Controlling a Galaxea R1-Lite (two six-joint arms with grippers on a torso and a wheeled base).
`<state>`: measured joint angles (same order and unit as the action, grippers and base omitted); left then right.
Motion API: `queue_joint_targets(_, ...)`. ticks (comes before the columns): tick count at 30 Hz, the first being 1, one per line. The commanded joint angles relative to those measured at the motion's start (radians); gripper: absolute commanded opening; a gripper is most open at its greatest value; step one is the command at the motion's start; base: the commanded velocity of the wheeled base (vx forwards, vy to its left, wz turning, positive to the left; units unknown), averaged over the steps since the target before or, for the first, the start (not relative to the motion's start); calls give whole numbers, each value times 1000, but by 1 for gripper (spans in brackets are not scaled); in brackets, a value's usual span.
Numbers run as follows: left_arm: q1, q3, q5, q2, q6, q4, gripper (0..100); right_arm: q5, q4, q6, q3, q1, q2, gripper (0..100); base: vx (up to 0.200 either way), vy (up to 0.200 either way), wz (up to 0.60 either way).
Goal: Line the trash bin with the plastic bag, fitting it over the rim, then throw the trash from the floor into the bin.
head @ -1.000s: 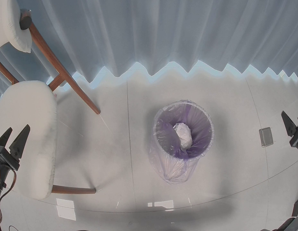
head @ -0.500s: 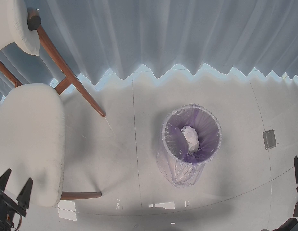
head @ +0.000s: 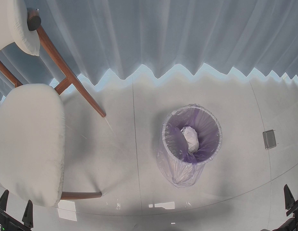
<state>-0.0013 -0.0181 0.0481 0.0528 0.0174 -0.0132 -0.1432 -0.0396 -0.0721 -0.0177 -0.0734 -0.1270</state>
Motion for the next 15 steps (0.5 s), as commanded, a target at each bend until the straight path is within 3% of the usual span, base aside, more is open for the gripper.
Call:
queue_joint_targets(1, 3, -2, 29, -53, -8, 22, 100, 71, 35, 31, 18, 0, 30, 100, 0, 0, 0)
queue_joint_targets(4, -2, -2, 7, -53, 6, 27, 100, 71, 43, 48, 18, 0, 29, 100, 0, 0, 0)
queue_joint_targets(6, -5, -3, -59, -53, 47, 29, 100, 71, 44, 31, 16, 29, 35, 100, 0, 0, 0)
queue_joint_targets(8, -3, -8, -73, -53, 50, 35, 100, 70, 43, 22, 16, 136, 35, 100, 0, 0, 0)
queue_joint_targets(12, 0, 0, -94, -53, 64, 22, 100, 82, 38, 54, 18, 126, 38, 100, 0, 0, 0)
queue_joint_targets(14, 0, 0, -96, -53, 59, 22, 100, 165, 43, 100, 18, 46, 115, 100, 0, 0, 0)
queue_joint_targets(15, 0, 0, -91, -53, 56, 22, 100, 171, 43, 98, 18, 46, 115, 100, 0, 0, 0)
